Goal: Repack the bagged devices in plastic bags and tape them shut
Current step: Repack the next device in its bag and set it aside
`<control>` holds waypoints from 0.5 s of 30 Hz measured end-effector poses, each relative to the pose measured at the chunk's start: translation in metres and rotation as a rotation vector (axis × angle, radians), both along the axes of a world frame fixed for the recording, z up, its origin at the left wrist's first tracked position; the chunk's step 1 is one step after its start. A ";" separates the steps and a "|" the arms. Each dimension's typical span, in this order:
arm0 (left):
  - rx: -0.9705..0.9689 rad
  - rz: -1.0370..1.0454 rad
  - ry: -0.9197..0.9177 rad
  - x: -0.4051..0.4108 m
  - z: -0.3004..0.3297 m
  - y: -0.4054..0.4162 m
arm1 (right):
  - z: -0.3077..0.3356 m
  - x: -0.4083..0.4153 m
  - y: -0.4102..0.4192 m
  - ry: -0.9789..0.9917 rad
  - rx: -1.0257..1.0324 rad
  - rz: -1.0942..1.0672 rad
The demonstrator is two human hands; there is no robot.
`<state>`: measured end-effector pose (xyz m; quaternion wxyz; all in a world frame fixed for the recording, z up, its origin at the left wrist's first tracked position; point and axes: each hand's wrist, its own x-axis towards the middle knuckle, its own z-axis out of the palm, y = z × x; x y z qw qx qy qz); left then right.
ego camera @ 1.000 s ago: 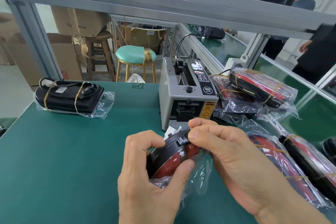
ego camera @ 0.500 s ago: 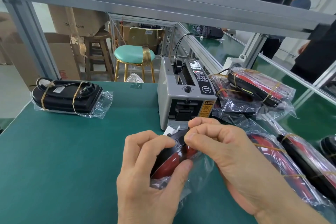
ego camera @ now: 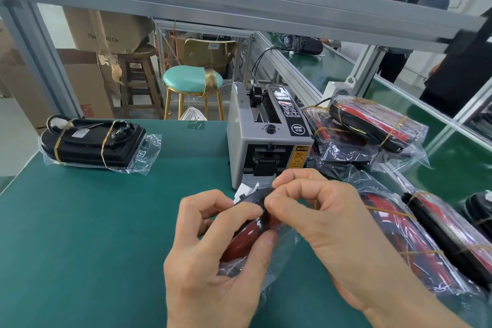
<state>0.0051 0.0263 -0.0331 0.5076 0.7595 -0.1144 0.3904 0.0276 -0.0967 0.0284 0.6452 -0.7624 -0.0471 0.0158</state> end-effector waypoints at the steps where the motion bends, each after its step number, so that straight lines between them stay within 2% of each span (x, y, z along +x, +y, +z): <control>1: -0.001 0.002 -0.003 0.000 0.000 0.000 | 0.000 0.000 0.000 -0.003 -0.003 0.000; 8: -0.001 0.008 -0.019 -0.001 0.001 0.000 | -0.001 0.001 -0.001 -0.001 0.012 -0.002; 15: 0.010 0.023 -0.030 -0.002 0.001 -0.002 | -0.001 0.001 0.000 -0.071 -0.075 -0.024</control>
